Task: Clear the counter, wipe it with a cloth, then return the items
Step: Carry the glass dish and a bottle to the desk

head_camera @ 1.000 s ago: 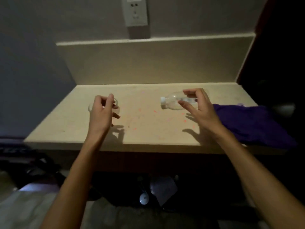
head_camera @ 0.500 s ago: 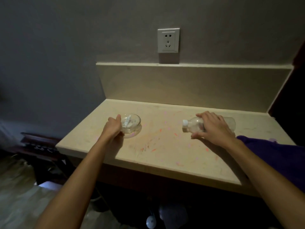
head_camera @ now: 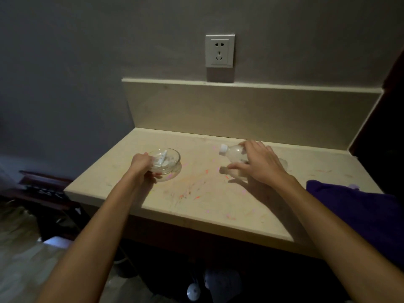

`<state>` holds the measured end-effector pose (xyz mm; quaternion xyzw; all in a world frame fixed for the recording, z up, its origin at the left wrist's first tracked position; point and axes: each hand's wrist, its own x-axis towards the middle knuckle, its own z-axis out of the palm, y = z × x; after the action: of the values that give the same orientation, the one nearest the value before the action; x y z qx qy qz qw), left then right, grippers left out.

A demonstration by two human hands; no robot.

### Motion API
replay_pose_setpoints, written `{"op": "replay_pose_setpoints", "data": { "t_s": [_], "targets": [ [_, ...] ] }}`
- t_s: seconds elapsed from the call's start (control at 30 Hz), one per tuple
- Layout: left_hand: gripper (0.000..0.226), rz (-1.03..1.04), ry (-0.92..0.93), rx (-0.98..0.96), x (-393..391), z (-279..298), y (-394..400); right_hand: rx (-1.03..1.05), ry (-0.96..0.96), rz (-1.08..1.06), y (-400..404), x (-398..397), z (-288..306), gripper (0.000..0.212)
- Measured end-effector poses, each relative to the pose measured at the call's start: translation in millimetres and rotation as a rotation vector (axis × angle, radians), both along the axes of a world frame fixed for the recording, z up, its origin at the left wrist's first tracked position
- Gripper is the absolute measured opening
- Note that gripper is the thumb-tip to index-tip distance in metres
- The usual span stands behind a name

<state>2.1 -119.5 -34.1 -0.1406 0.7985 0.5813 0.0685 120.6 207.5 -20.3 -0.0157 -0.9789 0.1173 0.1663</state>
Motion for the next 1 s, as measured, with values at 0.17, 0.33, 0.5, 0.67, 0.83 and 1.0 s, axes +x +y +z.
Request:
{"op": "replay_pose_setpoints", "data": {
  "t_s": [0.17, 0.33, 0.5, 0.67, 0.83, 1.0],
  "targets": [
    [0.05, 0.049, -0.001, 0.015, 11.7, 8.0, -14.8, -0.278, 0.045, 0.073, -39.9, -4.0, 21.0, 0.075],
    [0.04, 0.134, 0.051, 0.057, 37.6, 18.9, -62.5, -0.571, 0.058, 0.256, -105.7, -4.6, 38.3, 0.081],
    [0.031, 0.284, 0.133, 0.016, 97.7, 24.5, -145.4, -0.897, -0.048, 0.61, -211.8, 2.5, 54.0, 0.078],
    [0.037, 0.5, 0.166, 0.013, 170.2, 0.3, -253.7, -1.028, -0.225, 0.826, -322.2, 13.1, 26.5, 0.057],
    [0.029, 0.735, 0.124, 0.041, 248.1, -32.4, -350.9, -1.057, -0.366, 0.929, -427.6, 28.4, -7.4, 0.059],
    [0.029, 0.875, 0.061, 0.062, 305.7, -76.1, -437.4, -0.987, -0.507, 0.964, -528.5, 35.5, -54.6, 0.068]
  ]
}}
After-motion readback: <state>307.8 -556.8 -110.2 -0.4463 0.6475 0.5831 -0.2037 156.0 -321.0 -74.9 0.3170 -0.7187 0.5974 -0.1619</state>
